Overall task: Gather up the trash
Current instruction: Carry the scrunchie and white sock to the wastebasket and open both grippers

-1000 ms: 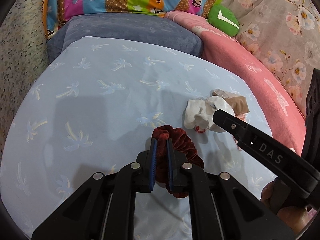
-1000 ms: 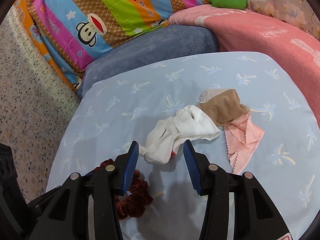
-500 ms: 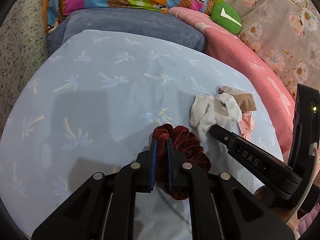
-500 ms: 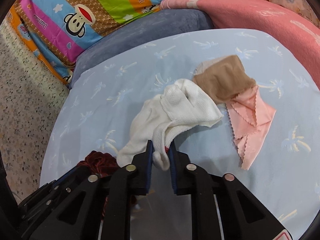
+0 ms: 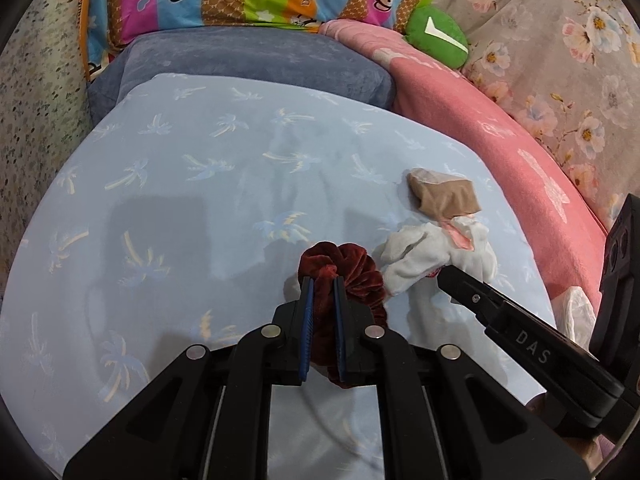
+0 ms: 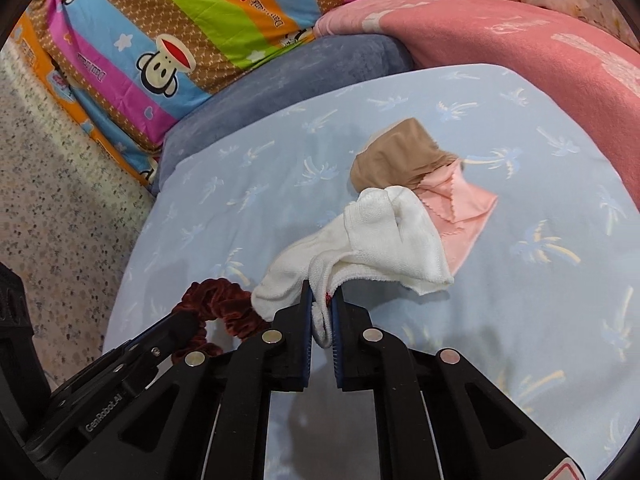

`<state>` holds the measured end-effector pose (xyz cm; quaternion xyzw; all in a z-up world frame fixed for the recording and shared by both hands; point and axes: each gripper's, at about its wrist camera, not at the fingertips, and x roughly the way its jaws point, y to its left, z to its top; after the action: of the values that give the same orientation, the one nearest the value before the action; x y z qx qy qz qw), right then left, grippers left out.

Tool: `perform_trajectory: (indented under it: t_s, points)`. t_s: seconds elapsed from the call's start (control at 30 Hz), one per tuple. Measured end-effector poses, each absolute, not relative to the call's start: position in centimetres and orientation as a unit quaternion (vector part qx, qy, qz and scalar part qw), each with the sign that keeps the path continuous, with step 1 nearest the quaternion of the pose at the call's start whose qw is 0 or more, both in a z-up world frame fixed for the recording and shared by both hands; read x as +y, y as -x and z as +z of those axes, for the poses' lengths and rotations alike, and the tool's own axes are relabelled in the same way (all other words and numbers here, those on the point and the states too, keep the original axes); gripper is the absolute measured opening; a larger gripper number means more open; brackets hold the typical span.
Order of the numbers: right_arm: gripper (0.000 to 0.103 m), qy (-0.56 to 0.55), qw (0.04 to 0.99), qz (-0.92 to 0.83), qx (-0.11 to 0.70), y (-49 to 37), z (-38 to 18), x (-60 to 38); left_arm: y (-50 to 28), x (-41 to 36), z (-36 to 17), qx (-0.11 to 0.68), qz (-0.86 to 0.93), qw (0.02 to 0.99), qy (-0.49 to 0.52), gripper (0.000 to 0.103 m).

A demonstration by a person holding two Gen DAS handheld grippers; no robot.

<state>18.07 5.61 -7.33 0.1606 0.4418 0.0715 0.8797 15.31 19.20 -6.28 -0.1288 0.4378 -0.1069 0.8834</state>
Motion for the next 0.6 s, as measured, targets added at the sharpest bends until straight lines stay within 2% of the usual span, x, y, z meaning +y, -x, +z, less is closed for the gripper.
perform_trajectory:
  t_s: [0.6]
  points:
    - [0.008,-0.206,0.899,0.024,0.386,-8.2,-2.3,-3.5,-10.1,11.2,-0.8,0.399,-0.173,0.896,0.088,0.010]
